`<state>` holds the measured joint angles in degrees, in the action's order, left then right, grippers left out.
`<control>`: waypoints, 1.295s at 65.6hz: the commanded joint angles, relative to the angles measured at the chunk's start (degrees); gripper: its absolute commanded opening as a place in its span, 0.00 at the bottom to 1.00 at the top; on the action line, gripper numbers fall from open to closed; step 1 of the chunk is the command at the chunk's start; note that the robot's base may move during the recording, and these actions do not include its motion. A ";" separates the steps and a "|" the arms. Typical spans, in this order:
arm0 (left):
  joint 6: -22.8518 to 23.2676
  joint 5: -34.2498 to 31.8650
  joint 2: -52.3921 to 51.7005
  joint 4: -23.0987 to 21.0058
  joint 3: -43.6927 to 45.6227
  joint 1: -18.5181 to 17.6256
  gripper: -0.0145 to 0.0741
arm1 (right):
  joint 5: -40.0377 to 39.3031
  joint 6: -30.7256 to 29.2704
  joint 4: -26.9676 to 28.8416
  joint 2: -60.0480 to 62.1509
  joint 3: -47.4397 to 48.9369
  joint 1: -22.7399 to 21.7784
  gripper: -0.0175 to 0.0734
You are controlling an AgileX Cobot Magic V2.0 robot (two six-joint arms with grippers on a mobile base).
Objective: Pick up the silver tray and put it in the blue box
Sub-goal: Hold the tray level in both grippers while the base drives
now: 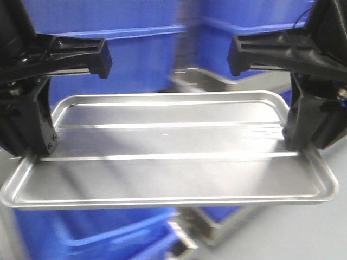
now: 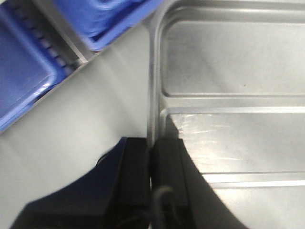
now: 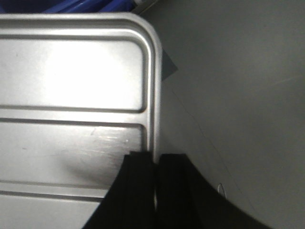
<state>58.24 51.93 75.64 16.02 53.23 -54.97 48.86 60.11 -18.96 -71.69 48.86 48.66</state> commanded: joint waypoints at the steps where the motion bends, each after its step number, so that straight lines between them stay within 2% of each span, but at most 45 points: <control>1: -0.28 -1.57 -1.83 0.66 1.42 -0.61 0.05 | -2.75 -0.06 -2.17 1.67 1.67 -0.06 0.26; 85: -0.28 -1.57 -1.83 0.66 1.42 -0.61 0.05 | -2.75 -0.06 -2.17 1.67 1.67 -0.06 0.26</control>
<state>58.24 51.93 75.64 16.02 53.23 -54.97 48.86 60.11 -18.96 -71.69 48.86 48.66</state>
